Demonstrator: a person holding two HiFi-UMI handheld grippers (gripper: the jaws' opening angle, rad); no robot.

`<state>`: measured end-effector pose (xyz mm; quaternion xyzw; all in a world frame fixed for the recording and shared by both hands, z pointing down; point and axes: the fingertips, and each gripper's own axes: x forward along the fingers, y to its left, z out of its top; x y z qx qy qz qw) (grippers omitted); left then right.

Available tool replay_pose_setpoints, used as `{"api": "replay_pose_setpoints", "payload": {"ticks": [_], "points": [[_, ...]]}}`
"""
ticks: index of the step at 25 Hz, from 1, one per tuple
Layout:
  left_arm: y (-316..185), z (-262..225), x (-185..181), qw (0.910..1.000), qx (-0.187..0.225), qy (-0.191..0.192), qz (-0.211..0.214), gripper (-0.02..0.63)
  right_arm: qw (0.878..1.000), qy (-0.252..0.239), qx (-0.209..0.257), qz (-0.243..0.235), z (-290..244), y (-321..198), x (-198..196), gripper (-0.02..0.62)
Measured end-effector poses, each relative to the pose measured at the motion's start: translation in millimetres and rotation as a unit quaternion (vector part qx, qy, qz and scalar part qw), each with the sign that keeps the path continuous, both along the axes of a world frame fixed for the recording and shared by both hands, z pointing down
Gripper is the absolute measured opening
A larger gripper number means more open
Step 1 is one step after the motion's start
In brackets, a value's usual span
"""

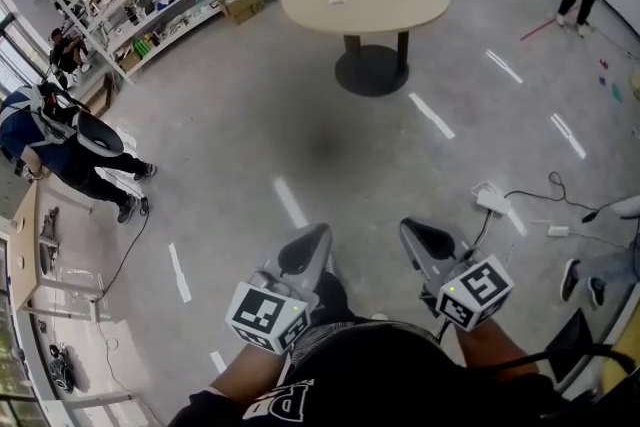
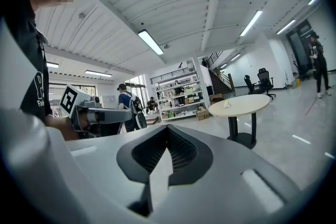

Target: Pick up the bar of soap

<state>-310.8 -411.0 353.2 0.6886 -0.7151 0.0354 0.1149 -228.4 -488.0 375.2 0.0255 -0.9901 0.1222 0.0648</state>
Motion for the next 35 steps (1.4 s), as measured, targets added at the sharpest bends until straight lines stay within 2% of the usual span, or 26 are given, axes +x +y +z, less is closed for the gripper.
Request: {"api": "replay_pose_setpoints", "payload": {"ticks": [7, 14, 19, 23, 30, 35], "points": [[-49.2, 4.5, -58.6, 0.9994, 0.019, 0.021, 0.02, 0.008, 0.999, 0.018, 0.007, 0.027, -0.6, -38.0, -46.5, 0.008], [-77.6, -10.3, -162.6, 0.9978, 0.052, 0.021, 0.036, 0.008, 0.998, 0.024, 0.027, 0.042, -12.9, -61.1, -142.7, 0.008], [-78.5, -4.3, -238.6, 0.9982, 0.045, 0.023, 0.033, 0.008, 0.999, 0.026, 0.026, 0.034, -13.6, -64.5, -214.2, 0.008], [-84.5, 7.6, -285.0, 0.9987, 0.034, 0.024, 0.03, 0.008, 0.999, 0.028, 0.017, 0.035, -7.7, -69.6, -255.0, 0.008], [-108.5, 0.3, -326.9, 0.9981, 0.044, 0.027, 0.035, 0.008, 0.999, 0.039, 0.018, 0.026, -8.0, -87.1, -303.4, 0.008], [-124.9, 17.8, -338.9, 0.9981, 0.026, 0.043, 0.035, 0.008, 0.999, 0.039, 0.02, 0.023, -4.7, -105.0, -320.4, 0.008]]}}
